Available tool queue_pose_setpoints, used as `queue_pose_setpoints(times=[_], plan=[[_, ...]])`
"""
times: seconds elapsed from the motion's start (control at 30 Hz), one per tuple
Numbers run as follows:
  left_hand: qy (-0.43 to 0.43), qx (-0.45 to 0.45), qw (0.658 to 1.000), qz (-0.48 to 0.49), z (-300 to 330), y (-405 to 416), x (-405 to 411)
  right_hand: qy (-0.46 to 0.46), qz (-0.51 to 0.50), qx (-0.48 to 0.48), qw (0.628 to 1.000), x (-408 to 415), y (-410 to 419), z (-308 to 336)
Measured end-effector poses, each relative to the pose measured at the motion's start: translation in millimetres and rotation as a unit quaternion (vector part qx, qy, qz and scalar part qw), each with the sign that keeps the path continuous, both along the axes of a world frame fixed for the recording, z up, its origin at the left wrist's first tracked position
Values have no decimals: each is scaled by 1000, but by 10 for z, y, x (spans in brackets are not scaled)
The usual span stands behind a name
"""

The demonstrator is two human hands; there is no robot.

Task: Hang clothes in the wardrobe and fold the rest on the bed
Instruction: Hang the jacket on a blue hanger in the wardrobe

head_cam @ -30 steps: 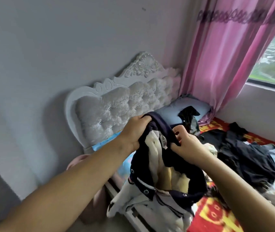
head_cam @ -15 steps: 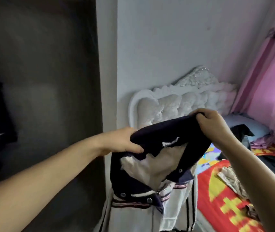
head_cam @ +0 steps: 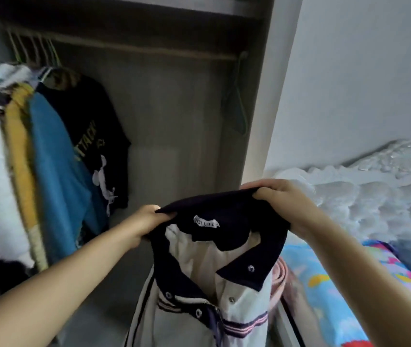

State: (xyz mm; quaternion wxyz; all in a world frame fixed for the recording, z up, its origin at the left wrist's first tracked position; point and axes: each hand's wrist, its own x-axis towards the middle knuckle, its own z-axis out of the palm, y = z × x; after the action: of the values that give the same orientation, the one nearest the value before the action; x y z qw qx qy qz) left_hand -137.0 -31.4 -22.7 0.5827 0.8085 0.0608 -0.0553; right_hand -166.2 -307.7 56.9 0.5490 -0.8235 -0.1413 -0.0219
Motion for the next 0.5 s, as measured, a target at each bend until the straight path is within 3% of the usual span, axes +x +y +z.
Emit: queue_pose_setpoints(times=[0.13, 0.37, 0.5], plan=[[40, -124, 990, 48, 42, 194, 9, 53, 23, -16, 998, 167, 202, -124], [65, -246, 964, 72, 424, 680, 720, 6, -13, -99, 995, 770, 819, 5], [81, -253, 964, 20, 603, 1030, 1150, -50, -63, -272, 959, 1262, 1186, -16]])
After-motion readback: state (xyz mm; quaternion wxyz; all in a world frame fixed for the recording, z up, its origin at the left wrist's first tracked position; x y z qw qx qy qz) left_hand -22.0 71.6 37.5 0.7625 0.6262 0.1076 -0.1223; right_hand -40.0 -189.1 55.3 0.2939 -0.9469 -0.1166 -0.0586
